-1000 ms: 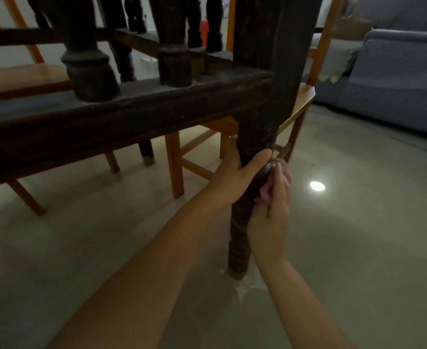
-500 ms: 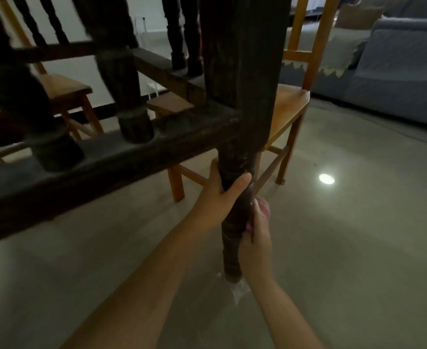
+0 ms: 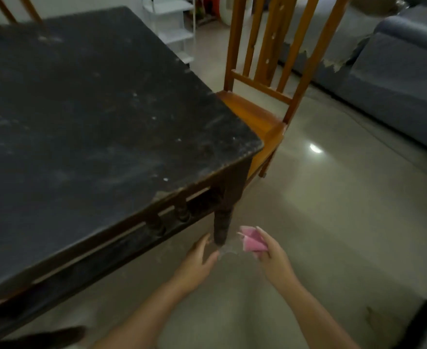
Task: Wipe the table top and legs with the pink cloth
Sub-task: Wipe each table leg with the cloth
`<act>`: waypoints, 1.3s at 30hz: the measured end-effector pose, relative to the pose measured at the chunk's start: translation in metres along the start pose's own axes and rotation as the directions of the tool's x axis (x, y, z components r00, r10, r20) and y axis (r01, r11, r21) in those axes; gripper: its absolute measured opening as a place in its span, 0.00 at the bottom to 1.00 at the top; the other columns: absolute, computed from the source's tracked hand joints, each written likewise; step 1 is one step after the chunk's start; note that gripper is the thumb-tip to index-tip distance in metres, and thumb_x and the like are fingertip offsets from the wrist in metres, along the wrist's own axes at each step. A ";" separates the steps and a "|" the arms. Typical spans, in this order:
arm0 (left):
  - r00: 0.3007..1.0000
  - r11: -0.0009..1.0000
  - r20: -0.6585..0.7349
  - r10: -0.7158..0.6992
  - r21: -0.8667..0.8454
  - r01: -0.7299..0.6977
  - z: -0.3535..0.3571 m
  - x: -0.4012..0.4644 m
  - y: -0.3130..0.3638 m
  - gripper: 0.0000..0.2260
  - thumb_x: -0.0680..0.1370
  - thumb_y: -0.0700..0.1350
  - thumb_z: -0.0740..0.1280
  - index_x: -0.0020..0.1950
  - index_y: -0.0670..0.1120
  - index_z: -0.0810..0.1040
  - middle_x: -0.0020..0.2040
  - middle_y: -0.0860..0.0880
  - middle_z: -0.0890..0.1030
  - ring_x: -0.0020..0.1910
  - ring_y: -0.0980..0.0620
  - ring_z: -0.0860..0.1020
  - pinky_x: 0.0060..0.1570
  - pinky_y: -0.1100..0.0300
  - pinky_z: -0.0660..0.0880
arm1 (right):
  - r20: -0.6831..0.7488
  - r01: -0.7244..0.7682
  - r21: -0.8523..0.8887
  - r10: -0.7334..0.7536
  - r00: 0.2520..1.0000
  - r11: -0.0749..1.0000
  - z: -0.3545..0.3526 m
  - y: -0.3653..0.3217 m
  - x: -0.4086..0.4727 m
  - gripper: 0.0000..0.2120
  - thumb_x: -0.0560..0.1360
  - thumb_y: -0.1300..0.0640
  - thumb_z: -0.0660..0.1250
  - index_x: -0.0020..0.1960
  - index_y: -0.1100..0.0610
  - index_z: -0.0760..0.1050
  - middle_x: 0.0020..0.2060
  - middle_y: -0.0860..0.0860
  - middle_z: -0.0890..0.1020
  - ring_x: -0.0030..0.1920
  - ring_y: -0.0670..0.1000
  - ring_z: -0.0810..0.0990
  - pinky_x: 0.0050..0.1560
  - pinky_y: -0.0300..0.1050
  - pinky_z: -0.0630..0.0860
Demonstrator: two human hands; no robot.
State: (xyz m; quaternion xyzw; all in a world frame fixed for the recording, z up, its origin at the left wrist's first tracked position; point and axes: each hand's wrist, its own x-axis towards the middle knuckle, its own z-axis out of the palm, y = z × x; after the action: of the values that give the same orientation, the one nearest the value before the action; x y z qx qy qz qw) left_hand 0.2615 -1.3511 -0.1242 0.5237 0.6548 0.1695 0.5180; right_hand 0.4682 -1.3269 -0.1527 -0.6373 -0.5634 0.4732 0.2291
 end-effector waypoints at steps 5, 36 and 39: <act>0.998 0.996 0.034 -0.055 0.077 0.052 -0.058 -0.110 0.026 0.25 0.80 0.53 0.58 0.75 0.51 0.54 0.72 0.48 0.64 0.69 0.51 0.65 0.64 0.61 0.61 | 0.082 0.001 0.163 -0.015 0.996 0.987 -0.013 -0.108 -0.084 0.24 0.75 0.66 0.60 0.61 0.42 0.75 0.58 0.44 0.80 0.58 0.45 0.77 0.58 0.35 0.73; 0.991 0.893 0.121 -0.052 0.449 -0.008 -0.345 -0.456 -0.196 0.26 0.80 0.58 0.54 0.75 0.50 0.53 0.74 0.47 0.60 0.71 0.49 0.62 0.68 0.53 0.61 | 0.115 -0.092 0.275 0.062 0.991 0.957 0.307 -0.314 -0.390 0.23 0.69 0.69 0.52 0.34 0.45 0.75 0.29 0.39 0.74 0.34 0.38 0.69 0.43 0.33 0.68; 0.984 0.902 0.175 -0.014 0.427 -0.063 -0.376 -0.448 -0.223 0.26 0.79 0.58 0.54 0.75 0.50 0.53 0.74 0.47 0.60 0.71 0.48 0.62 0.69 0.50 0.61 | 0.055 -0.197 0.382 0.191 0.980 0.903 0.345 -0.332 -0.406 0.15 0.72 0.67 0.52 0.39 0.54 0.75 0.32 0.41 0.75 0.34 0.43 0.72 0.34 0.29 0.72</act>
State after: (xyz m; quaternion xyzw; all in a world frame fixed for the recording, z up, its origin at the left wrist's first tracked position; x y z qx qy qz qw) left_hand -0.2120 -1.7045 0.0820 0.6462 0.6216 -0.0195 0.4423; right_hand 0.0382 -1.7034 0.1076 -0.6289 -0.3948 0.6002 0.2972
